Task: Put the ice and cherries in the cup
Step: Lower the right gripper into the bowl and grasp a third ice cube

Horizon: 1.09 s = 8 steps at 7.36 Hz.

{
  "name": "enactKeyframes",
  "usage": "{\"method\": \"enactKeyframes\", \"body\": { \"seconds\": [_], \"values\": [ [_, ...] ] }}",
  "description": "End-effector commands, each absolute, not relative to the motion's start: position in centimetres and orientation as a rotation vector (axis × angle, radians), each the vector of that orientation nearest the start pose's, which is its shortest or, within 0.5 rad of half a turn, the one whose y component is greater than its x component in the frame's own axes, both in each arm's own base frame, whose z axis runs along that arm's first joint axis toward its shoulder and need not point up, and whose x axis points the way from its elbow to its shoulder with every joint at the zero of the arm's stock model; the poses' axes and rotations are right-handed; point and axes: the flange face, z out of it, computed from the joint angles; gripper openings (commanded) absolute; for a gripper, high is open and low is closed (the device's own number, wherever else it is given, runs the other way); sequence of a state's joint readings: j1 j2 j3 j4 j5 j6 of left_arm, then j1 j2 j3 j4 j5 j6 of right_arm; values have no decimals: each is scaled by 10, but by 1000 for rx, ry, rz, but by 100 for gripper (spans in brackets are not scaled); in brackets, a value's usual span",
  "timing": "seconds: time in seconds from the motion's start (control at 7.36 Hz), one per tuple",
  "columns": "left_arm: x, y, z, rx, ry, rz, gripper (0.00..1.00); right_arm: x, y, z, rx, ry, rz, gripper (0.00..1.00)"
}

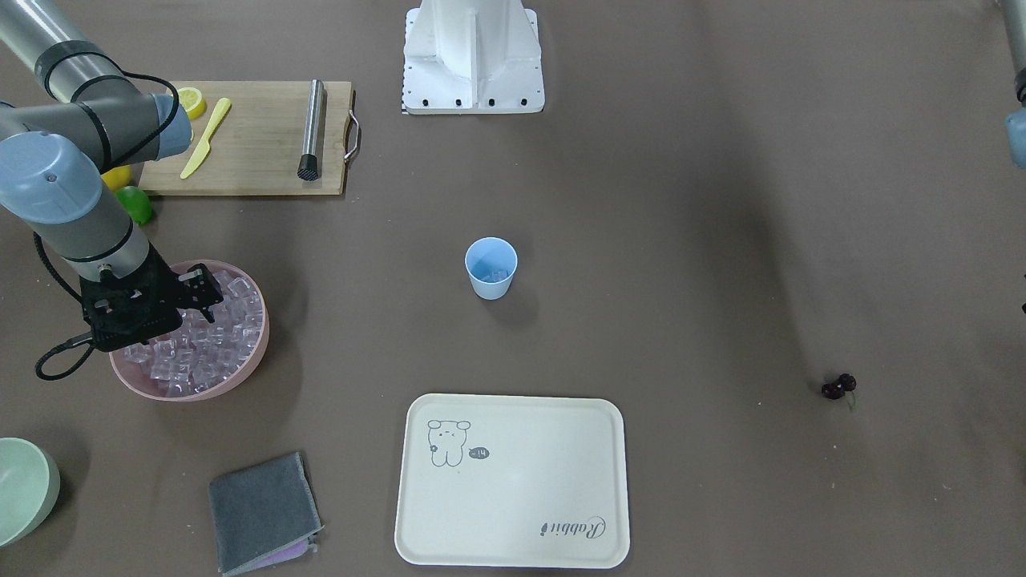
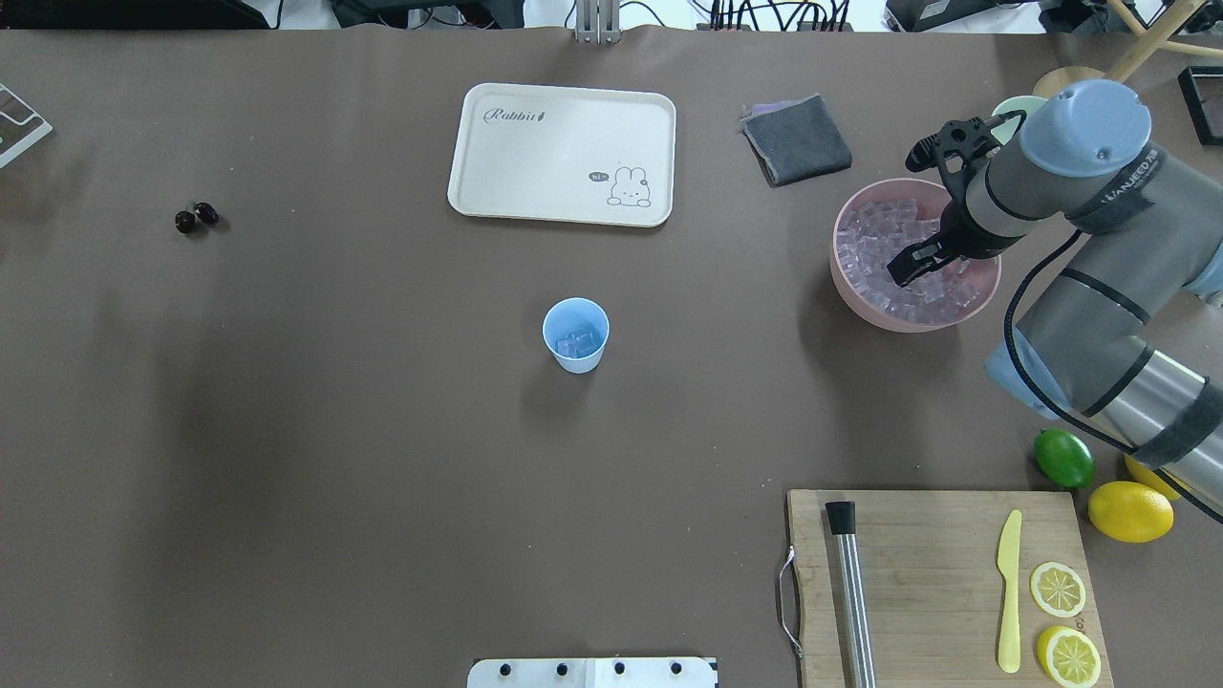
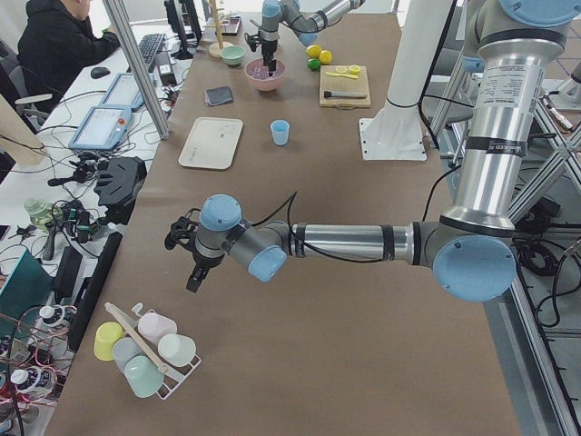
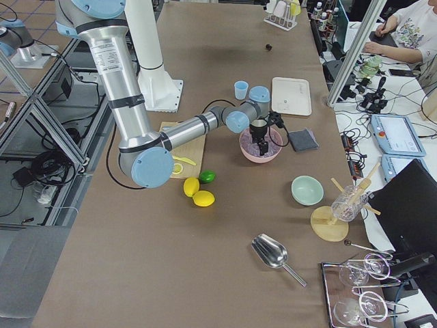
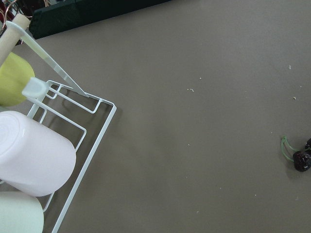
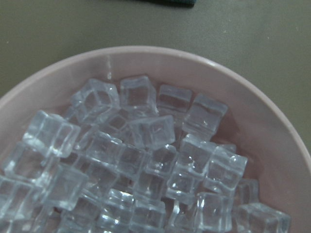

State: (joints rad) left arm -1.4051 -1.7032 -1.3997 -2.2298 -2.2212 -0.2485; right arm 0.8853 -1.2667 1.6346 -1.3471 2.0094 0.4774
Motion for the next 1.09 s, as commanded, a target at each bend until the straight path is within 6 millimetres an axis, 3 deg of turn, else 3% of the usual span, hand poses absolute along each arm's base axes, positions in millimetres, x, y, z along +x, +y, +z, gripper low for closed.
{"method": "enactKeyframes", "body": {
  "seconds": [0.0, 0.95],
  "values": [
    [23, -580, 606, 455, 736, 123, 98, -323, -540, 456, 255, -658, -346, 74],
    [29, -579, 612, 461, 741, 133, 98, -328, -537, 461, 284, -603, -346, 74]
  ]
}}
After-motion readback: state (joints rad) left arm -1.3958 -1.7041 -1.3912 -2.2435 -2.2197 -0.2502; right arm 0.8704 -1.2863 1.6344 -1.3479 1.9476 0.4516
